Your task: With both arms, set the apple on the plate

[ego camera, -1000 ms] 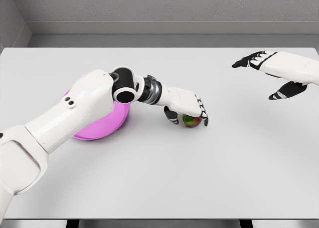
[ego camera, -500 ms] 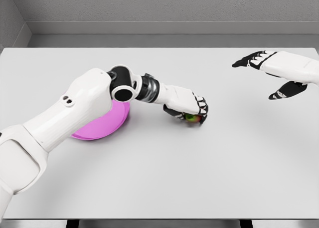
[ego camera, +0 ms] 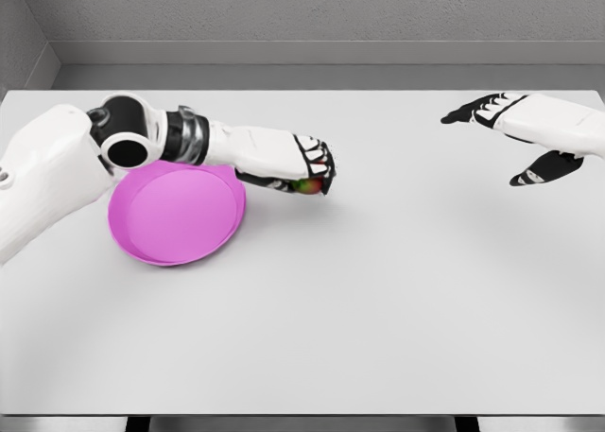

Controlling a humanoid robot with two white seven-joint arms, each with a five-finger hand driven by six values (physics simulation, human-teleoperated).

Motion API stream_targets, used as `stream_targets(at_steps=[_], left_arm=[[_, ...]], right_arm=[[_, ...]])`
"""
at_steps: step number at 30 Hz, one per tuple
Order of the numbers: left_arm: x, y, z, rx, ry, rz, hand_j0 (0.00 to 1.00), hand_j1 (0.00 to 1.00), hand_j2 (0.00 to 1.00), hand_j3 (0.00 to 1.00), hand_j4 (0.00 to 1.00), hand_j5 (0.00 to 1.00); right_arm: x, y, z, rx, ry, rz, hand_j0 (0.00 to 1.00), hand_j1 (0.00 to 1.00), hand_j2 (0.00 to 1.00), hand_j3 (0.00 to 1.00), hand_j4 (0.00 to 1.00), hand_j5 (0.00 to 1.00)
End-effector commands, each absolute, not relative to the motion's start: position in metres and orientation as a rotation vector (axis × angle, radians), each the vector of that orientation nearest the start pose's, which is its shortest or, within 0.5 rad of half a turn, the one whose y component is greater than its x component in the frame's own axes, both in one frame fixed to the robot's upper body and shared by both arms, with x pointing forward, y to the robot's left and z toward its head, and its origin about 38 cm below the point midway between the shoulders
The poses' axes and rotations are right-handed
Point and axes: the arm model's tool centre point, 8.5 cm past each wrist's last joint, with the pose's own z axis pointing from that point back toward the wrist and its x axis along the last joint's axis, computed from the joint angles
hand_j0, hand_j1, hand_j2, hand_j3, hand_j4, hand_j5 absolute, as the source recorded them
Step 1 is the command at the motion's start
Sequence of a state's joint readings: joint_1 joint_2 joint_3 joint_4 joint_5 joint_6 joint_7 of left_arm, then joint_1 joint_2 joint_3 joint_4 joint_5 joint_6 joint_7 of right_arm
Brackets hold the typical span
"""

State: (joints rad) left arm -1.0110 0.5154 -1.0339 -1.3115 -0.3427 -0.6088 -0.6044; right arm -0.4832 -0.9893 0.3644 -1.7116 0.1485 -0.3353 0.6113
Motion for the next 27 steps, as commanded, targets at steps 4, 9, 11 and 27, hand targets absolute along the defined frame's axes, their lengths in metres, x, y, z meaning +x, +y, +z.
stream_targets(at_steps=[4,9,11,27], left_arm=[[0.463,0.223,0.255,-0.346,1.812,3.022,0.19,0.19,0.19,0.19,0.19,0.19],[0.460,0.270,0.249,-0.444,1.812,3.115,0.20,0.20,0.20,0.20,0.20,0.20],[0.459,0.283,0.238,-0.452,1.787,3.170,0.20,0.20,0.20,0.20,0.20,0.20],[0.451,0.291,0.200,-0.384,1.747,3.263,1.00,1.00,1.00,1.00,1.00,1.00]], right_arm=[[0.399,-0.340,0.288,-0.449,-1.433,1.837,1.00,1.00,1.00,1.00,1.00,1.00],[0.399,-0.341,0.288,-0.451,-1.429,1.837,1.00,1.00,1.00,1.00,1.00,1.00],[0.399,-0.341,0.287,-0.449,-1.429,1.835,1.00,1.00,1.00,1.00,1.00,1.00],[0.399,-0.342,0.287,-0.450,-1.425,1.837,1.00,1.00,1.00,1.00,1.00,1.00]])
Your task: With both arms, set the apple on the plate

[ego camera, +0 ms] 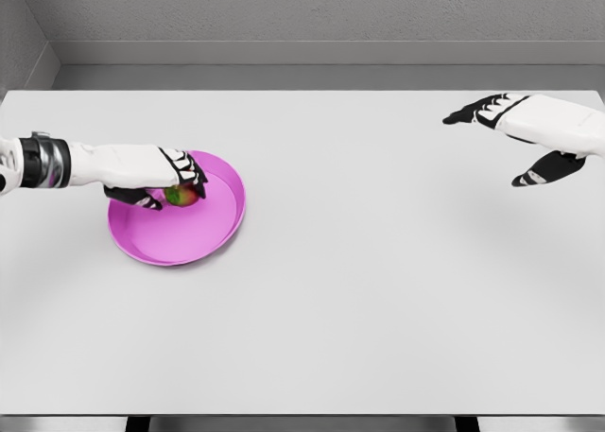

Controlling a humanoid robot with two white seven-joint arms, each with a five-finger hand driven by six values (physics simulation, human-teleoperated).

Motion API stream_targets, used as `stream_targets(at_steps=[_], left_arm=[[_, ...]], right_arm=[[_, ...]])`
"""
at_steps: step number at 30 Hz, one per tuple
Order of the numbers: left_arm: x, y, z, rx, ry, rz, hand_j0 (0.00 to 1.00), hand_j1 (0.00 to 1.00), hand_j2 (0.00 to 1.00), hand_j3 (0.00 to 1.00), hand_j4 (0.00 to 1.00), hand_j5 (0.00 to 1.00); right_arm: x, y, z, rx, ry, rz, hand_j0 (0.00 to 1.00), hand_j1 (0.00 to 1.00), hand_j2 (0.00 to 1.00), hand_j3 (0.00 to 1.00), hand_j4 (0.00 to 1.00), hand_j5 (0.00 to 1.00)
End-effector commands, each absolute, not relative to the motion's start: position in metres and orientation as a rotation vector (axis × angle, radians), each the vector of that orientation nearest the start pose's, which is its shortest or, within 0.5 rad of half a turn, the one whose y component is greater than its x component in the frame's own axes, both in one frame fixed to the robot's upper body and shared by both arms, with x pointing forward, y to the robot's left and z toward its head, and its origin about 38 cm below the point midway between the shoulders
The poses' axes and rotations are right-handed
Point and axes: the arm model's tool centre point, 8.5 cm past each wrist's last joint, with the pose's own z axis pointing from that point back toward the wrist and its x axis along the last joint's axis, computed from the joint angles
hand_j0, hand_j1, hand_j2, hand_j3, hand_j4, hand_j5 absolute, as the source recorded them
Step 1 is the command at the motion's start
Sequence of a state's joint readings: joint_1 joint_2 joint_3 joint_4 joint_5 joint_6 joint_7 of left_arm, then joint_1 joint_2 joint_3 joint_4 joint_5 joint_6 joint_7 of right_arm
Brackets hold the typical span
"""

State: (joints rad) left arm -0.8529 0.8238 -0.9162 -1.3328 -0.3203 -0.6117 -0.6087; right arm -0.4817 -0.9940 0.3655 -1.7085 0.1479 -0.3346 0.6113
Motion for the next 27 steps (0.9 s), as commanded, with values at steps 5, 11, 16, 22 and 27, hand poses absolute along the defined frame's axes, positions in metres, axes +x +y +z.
stream_targets(at_steps=[5,11,16,22,27], left_arm=[[0.453,0.295,0.206,0.244,-1.250,-2.192,1.00,1.00,1.00,1.00,1.00,1.00],[0.474,0.343,0.217,0.194,-1.355,-1.854,1.00,1.00,1.00,1.00,1.00,1.00],[0.476,0.393,0.209,0.229,-1.350,-1.660,1.00,1.00,1.00,1.00,1.00,1.00],[0.473,0.397,0.202,0.232,-1.319,-1.669,1.00,1.00,1.00,1.00,1.00,1.00],[0.473,0.396,0.202,0.230,-1.322,-1.668,1.00,1.00,1.00,1.00,1.00,1.00]], right_arm=[[0.399,-0.341,0.286,-0.447,-1.424,1.836,1.00,1.00,1.00,1.00,1.00,1.00],[0.399,-0.343,0.286,-0.448,-1.419,1.836,1.00,1.00,1.00,1.00,1.00,1.00],[0.399,-0.342,0.286,-0.447,-1.421,1.835,1.00,1.00,1.00,1.00,1.00,1.00],[0.399,-0.342,0.286,-0.447,-1.422,1.836,1.00,1.00,1.00,1.00,1.00,1.00],[0.399,-0.342,0.285,-0.447,-1.419,1.837,1.00,1.00,1.00,1.00,1.00,1.00]])
